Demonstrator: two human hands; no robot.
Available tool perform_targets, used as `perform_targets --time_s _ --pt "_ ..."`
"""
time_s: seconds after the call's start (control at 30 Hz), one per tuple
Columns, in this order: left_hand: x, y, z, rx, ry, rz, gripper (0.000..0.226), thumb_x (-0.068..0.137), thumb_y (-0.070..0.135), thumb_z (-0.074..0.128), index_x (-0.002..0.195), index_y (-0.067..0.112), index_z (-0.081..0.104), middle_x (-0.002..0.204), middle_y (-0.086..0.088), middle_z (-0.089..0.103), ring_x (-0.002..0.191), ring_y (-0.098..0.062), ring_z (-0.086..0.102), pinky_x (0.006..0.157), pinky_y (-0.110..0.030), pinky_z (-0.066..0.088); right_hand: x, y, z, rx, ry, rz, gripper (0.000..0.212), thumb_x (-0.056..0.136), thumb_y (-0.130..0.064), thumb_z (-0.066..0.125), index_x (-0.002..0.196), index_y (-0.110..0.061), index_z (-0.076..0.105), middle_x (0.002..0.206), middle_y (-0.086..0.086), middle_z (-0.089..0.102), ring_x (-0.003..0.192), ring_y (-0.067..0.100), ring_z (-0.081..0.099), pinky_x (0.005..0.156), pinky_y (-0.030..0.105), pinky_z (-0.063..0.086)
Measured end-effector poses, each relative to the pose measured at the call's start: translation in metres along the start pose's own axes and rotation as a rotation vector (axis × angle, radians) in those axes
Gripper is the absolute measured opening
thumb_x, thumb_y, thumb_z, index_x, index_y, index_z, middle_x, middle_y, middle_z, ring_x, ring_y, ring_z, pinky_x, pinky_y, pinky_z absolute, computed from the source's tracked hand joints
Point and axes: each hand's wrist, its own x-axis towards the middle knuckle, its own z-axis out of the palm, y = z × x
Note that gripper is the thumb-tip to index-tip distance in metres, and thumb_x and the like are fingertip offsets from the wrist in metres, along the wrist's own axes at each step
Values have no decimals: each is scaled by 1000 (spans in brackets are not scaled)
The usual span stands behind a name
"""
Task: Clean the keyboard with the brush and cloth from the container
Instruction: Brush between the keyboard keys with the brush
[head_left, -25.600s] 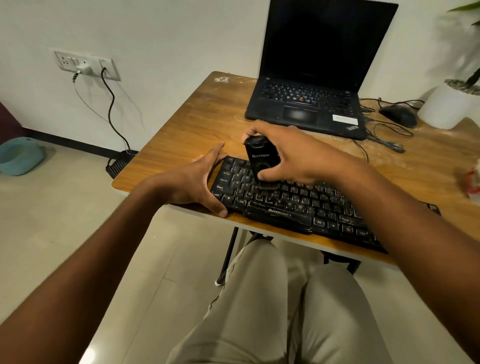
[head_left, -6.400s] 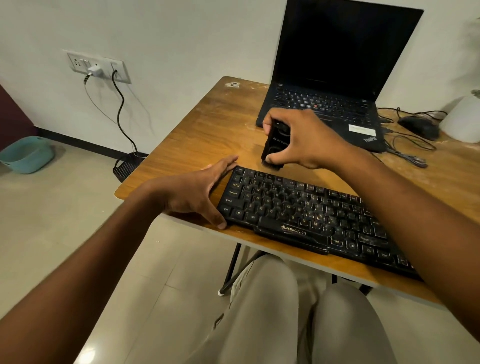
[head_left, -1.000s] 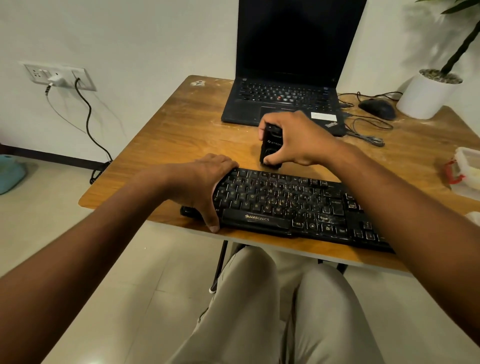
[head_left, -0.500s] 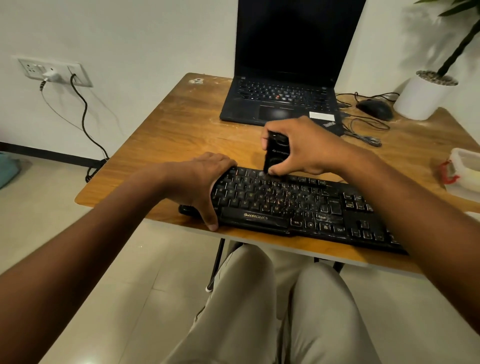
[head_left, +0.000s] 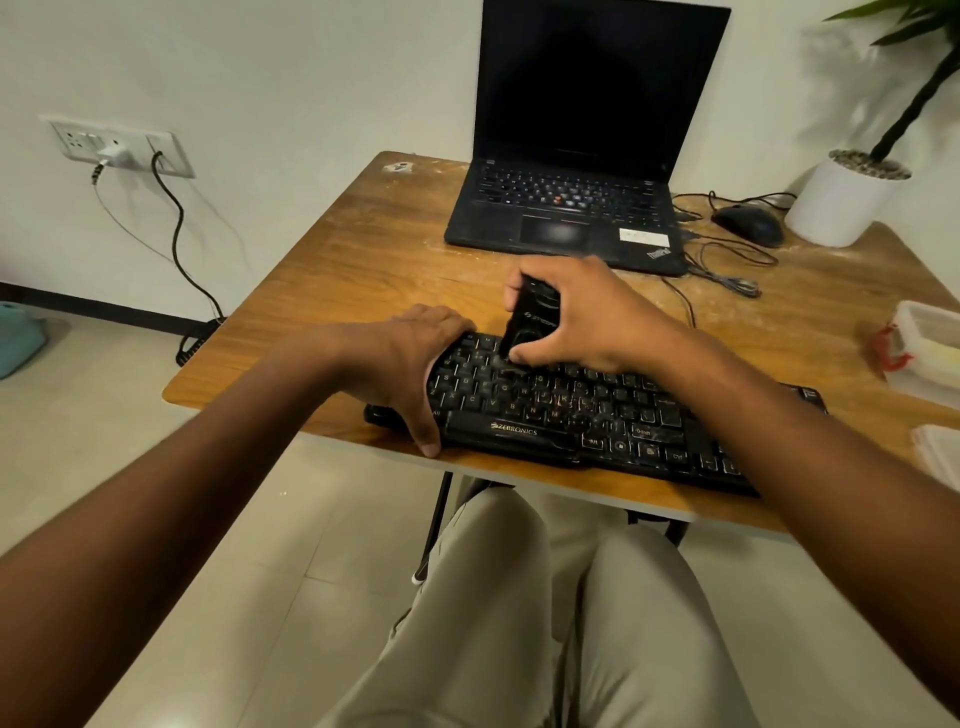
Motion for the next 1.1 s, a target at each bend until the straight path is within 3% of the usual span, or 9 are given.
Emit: perform_targets --time_s 0.17,0.27,0.37,0.47,0.57,0.7,0.87,1.0,1.1 --pt "0 1 -1 15 -2 9 136 53 39 101 160 25 18 154 6 28 141 -16 27 118 -38 31 -2 3 -27 -221 -139 57 45 68 -21 91 98 -35 60 100 -9 66 87 17 67 66 44 63" --pt "-1 2 -1 15 -2 0 136 52 39 101 159 26 19 153 6 28 140 -15 27 120 -38 32 4 -12 -21 -158 -14 9 46 69 -20 90 104 -28 61 99 -11 63 88 12 64 71 36 60" --pt "-1 1 0 21 5 -5 135 52 40 101 159 25 19 151 7 29 140 -15 28 118 -37 32 10 -25 3 -23 76 -8 48 69 -22 91 106 -27 61 97 -13 62 86 9 63 65 32 59" --pt "1 1 0 28 4 -5 137 52 41 101 160 24 18 153 6 28 141 -16 28 118 -37 31 12 -20 11 -39 72 42 53 68 -24 93 109 -27 60 100 -7 65 84 19 68 63 42 62" --pt "3 -1 0 26 2 10 136 51 41 101 159 25 19 152 6 29 139 -15 29 117 -37 32 2 -6 -5 -166 3 135 59 69 -26 93 116 -21 57 101 -8 60 91 17 63 70 33 60" --pt "4 -4 1 19 2 25 135 50 42 101 158 25 21 149 7 31 138 -15 29 118 -38 34 -11 1 -24 -274 -24 189 60 67 -24 94 114 -20 58 107 -2 64 97 21 63 80 40 60" --pt "6 -4 1 32 -4 7 138 49 45 101 158 25 19 149 7 30 138 -16 29 120 -42 33 2 -17 -13 -93 156 93 60 65 -25 95 114 -23 60 105 -7 63 94 16 62 66 23 52" --pt "6 -4 1 17 -2 0 139 49 42 101 159 25 18 151 6 30 139 -16 28 119 -40 32 9 -22 10 -82 120 67 61 65 -27 95 113 -20 59 101 -5 64 88 16 64 62 27 54" --pt "5 -4 1 12 -3 11 139 51 41 101 160 24 17 152 6 28 140 -16 28 119 -39 32 -4 -8 -3 -162 47 124 60 68 -26 94 114 -20 56 100 -9 58 88 15 61 61 23 53"
